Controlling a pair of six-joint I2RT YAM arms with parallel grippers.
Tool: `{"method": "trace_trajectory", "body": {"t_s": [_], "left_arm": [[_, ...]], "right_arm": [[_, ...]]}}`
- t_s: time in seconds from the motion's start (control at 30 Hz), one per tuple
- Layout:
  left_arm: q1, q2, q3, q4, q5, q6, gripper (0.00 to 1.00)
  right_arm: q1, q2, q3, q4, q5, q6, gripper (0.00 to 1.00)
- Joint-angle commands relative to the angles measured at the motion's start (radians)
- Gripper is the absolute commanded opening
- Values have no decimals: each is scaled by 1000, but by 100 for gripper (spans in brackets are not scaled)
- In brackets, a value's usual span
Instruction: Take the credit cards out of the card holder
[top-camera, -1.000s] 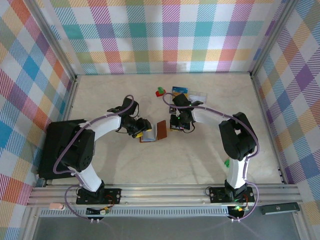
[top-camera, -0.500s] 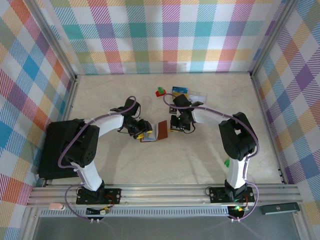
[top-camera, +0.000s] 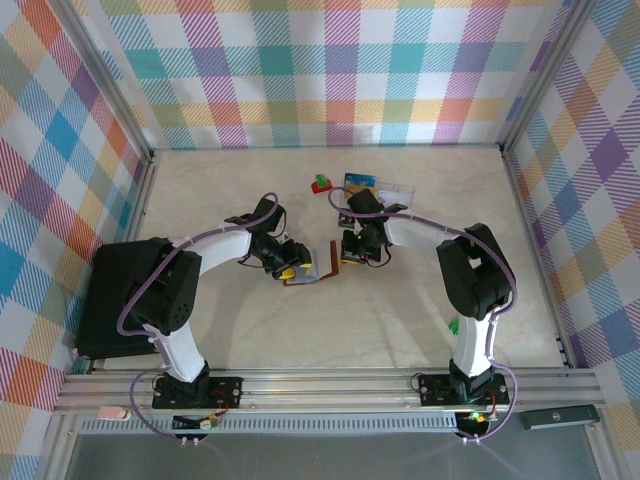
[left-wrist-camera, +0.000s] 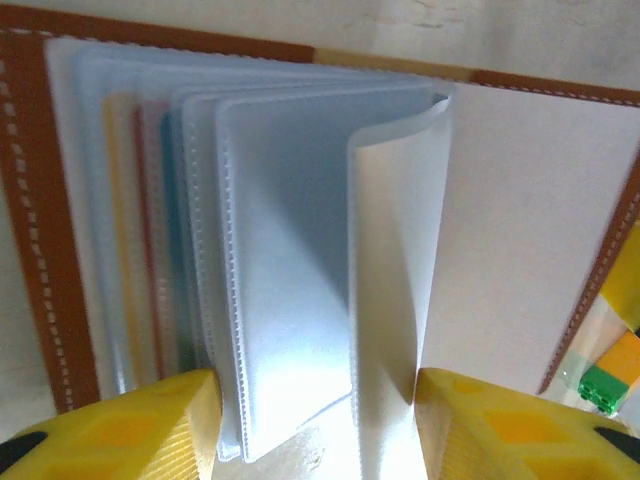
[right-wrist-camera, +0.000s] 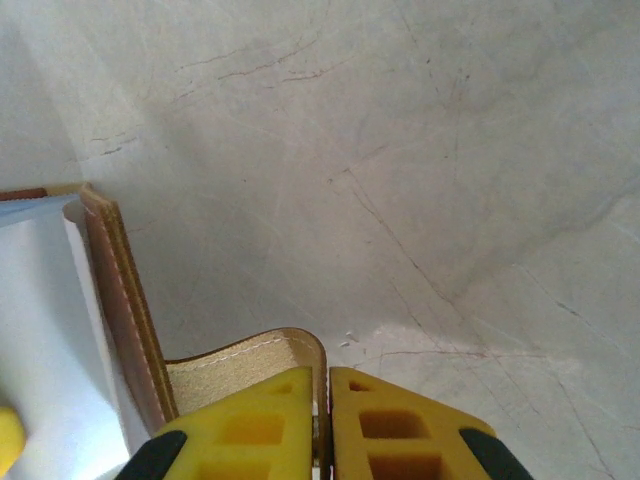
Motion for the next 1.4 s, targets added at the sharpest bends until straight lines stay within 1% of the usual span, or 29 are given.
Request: {"method": "trace_trajectory", "body": {"t_s": [0.0,0.2,0.47,0.6,0.7,0.8,0.93,1.17,1.27,1.37], "left_arm": [[-12,12,35,3,35,27,55],[-22,23,51,10,53,31,56],[-24,24,68,35,103,25,60],[-26,14,71,67,140,11,60],[-27,13,76,74,147,7,60],[-28,14,74,83,153,2,57],[-29,14,73,81,155,0,52],[-29,-2,79,-3,47,32,50],[-30,-3,73,6,57,28,48],[-30,-10,73,19,82,19,45]], "right_arm": [[-1,19,-10,5,-27,13,10],[-2,20,-11,5,-27,12,10],[-1,17,-12,5,-27,12,10],[-7,6,-13,5,-24,11,11],[-12,-4,-14,5,-25,9,11],[-17,-12,-14,3,-25,8,12],[-28,-33,-19,0,-25,5,18],[-46,-114,-25,-13,30,-14,33],[-46,-135,-16,-18,40,-30,35],[-46,-158,-19,-6,25,-32,36]]}}
